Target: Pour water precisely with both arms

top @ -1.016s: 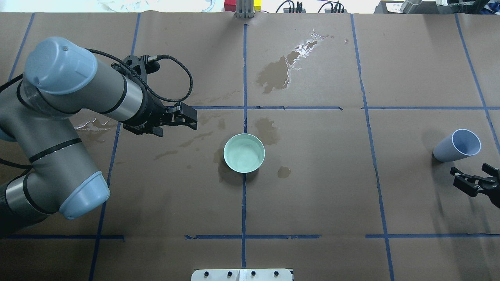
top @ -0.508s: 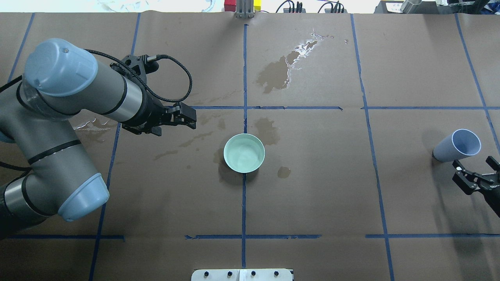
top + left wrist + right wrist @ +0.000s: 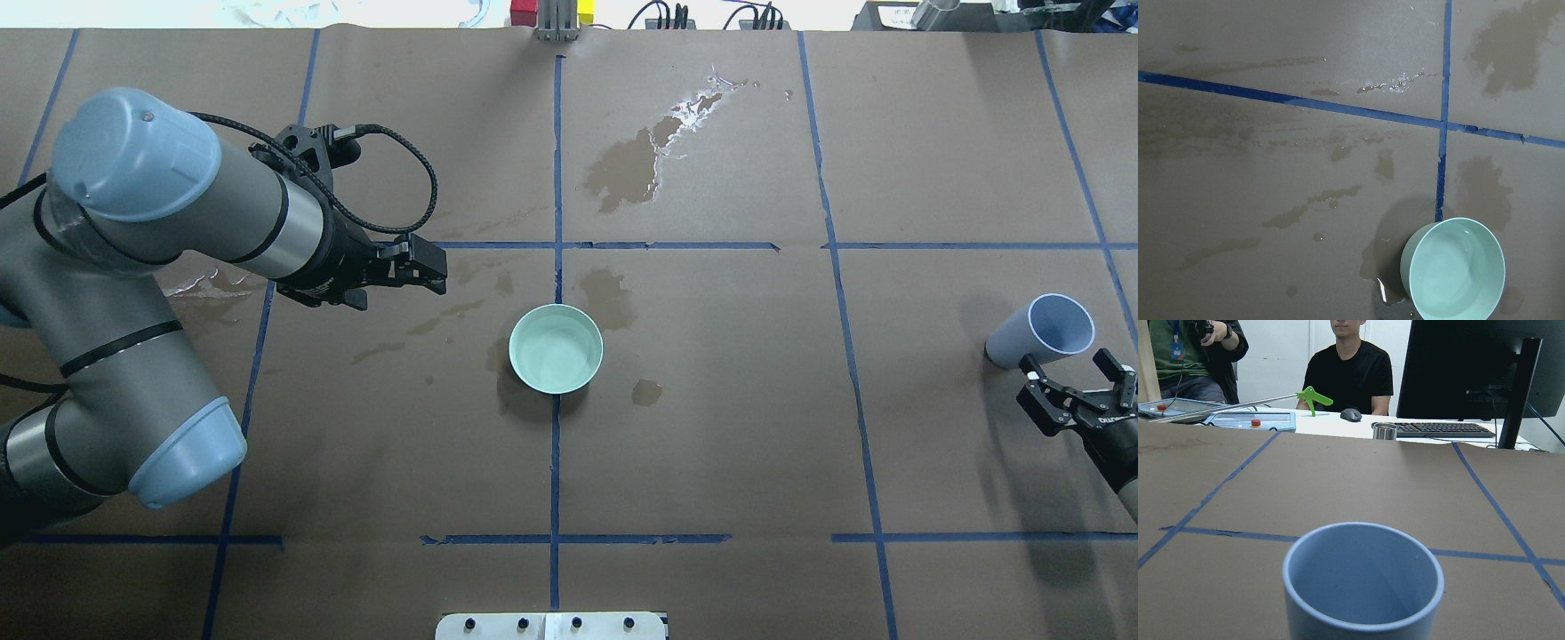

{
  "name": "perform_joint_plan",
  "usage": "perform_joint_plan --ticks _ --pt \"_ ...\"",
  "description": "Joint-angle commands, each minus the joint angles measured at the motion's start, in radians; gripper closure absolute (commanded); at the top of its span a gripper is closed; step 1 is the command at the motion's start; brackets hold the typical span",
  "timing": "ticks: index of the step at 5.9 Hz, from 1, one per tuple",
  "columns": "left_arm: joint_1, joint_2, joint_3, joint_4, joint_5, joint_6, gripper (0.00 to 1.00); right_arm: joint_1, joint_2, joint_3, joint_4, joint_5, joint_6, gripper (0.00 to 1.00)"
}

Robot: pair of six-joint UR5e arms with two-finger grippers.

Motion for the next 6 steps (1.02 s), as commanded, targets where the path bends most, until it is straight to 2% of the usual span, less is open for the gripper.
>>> perform_joint_plan --ticks 1,4,6 --pt "-0.001 0.001 -0.014 0.007 0.000 0.000 0.00 -0.001 0.069 -0.048 0.009 -0.035 -0.016 0.01" --pt "0.002 0.050 -0.063 0.014 0.000 0.000 0.00 0.001 0.073 -0.095 0.118 -0.028 -0.079 0.01" --pt "0.002 0.058 -0.063 0.014 0.000 0.000 0.00 0.004 0.082 -0.097 0.124 -0.008 -0.109 0.01"
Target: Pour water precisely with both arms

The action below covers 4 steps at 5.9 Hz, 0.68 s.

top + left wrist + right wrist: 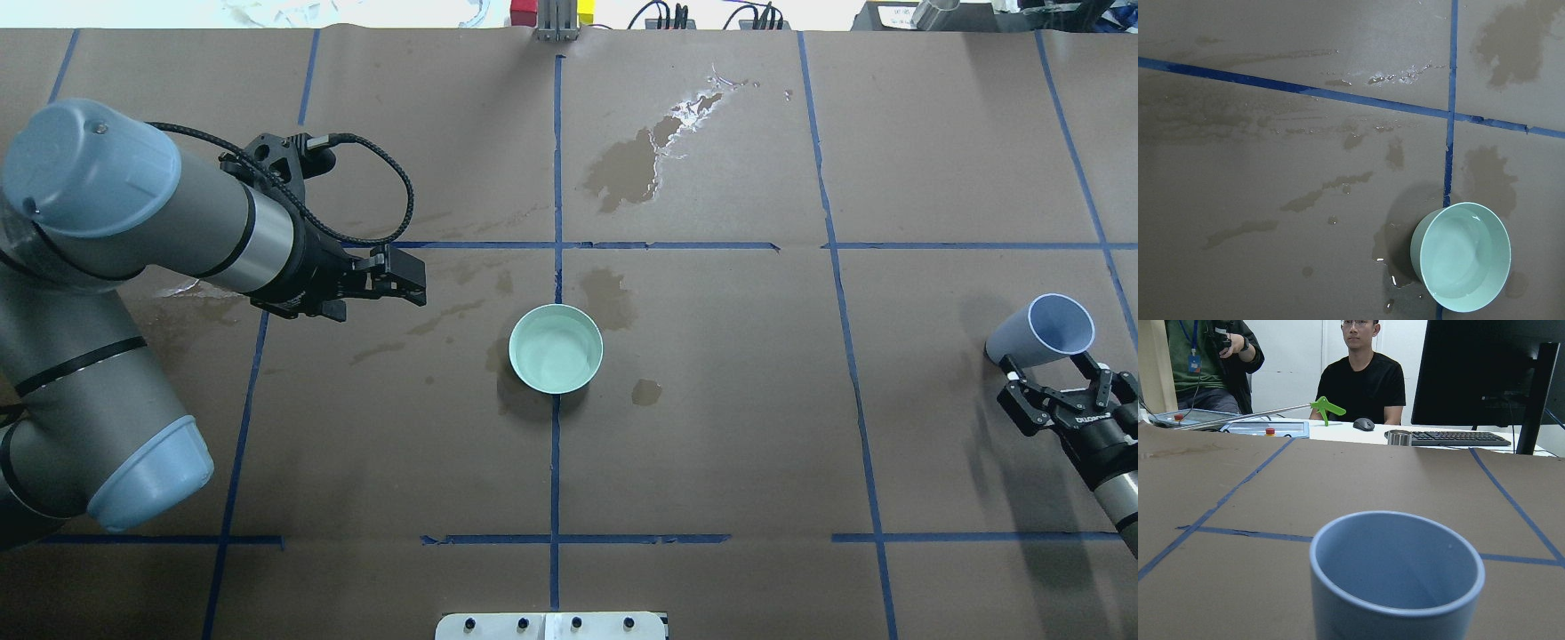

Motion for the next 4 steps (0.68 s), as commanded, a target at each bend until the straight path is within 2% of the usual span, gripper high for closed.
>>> perform_joint_plan --ticks 1,4 --pt "0.000 0.004 -0.001 0.001 0.002 0.000 0.00 0.027 0.003 -0.001 0.005 0.045 -0.010 0.01" --pt "-0.001 0.004 -0.001 0.001 0.008 0.000 0.00 0.080 0.009 -0.001 0.014 0.101 -0.020 0.01"
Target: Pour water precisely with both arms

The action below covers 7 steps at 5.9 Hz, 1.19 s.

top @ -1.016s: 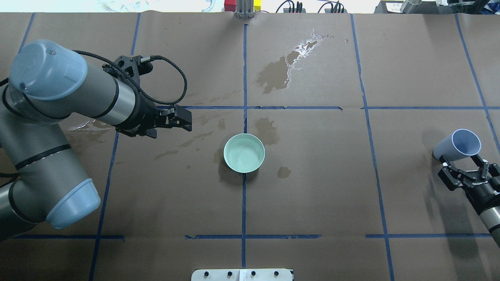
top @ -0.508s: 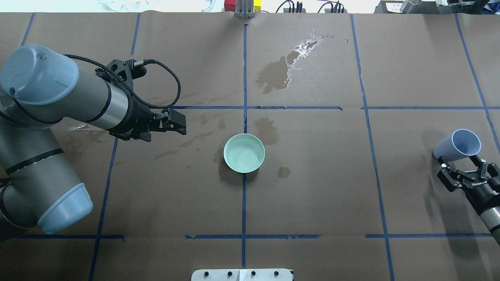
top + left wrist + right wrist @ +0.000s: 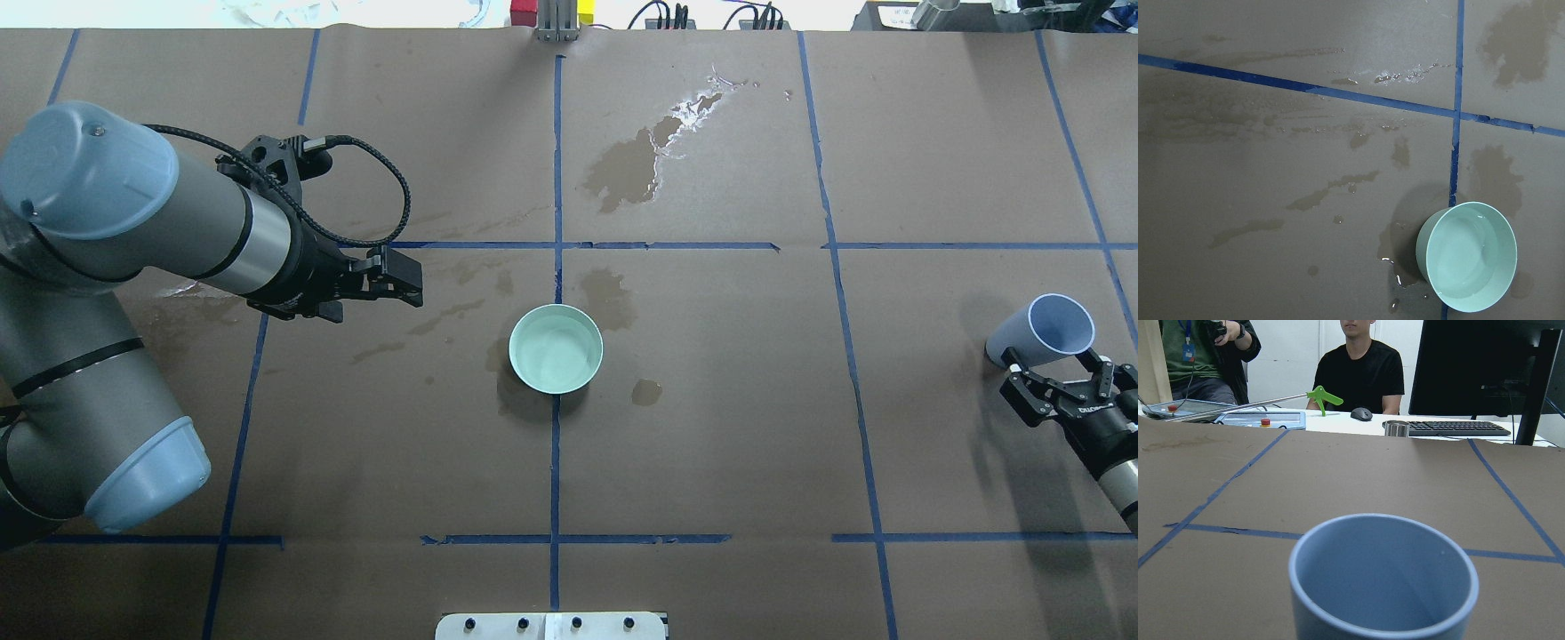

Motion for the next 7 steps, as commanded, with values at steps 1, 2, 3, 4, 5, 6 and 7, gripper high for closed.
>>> perform_joint_plan --ticks 1,2,3,4,5,6,7 --pt "-0.001 0.000 -0.002 0.000 0.004 0.000 0.00 0.039 0.022 -0.001 0.009 0.027 -0.033 0.01" --pt "-0.001 0.000 -0.003 0.000 0.004 0.000 0.00 0.054 0.035 -0.001 0.010 0.039 -0.055 0.01" --pt "-0.001 0.002 -0.003 0.000 0.004 0.000 0.00 0.061 0.035 -0.001 0.010 0.045 -0.055 0.01" --pt "-0.001 0.002 -0.003 0.000 0.004 0.000 0.00 0.071 0.035 -0.001 0.010 0.059 -0.055 0.01" --pt "-0.001 0.008 -0.005 0.000 0.004 0.000 0.00 0.074 0.035 -0.001 0.010 0.062 -0.058 0.01" --pt "-0.001 0.011 -0.005 0.000 0.004 0.000 0.00 0.082 0.036 -0.001 0.010 0.070 -0.062 0.01" --pt "-0.001 0.011 -0.005 0.000 0.004 0.000 0.00 0.087 0.036 -0.001 0.010 0.070 -0.065 0.01"
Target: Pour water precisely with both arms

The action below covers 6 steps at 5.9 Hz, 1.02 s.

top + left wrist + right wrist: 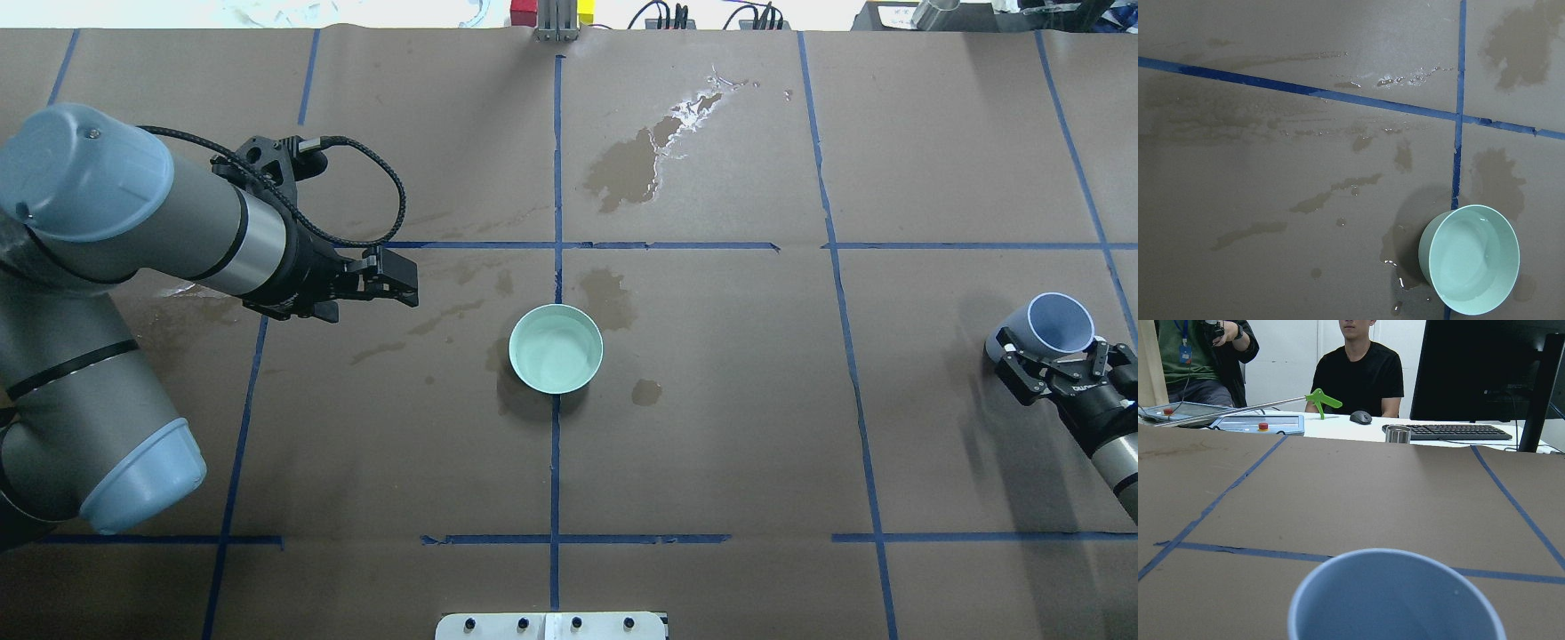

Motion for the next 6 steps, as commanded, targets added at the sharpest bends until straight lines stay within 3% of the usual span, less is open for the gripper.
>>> perform_joint_plan --ticks 1,3,4,5,6 --pt "0.002 0.001 0.000 0.000 0.000 0.000 0.00 0.011 0.000 0.000 0.000 0.005 -0.006 0.01" --pt "0.000 0.001 0.000 0.000 0.000 0.000 0.00 0.020 0.005 0.000 0.000 0.011 -0.009 0.03" --pt "0.000 0.001 0.000 0.000 0.000 0.000 0.00 0.023 0.005 0.000 0.000 0.011 -0.009 0.16" --pt "0.000 0.001 -0.002 0.000 0.000 0.000 0.00 0.027 0.008 0.002 0.002 0.011 -0.011 0.46" --pt "0.000 0.003 -0.008 0.000 -0.003 0.002 0.00 0.033 0.025 0.011 0.027 0.013 -0.049 0.66"
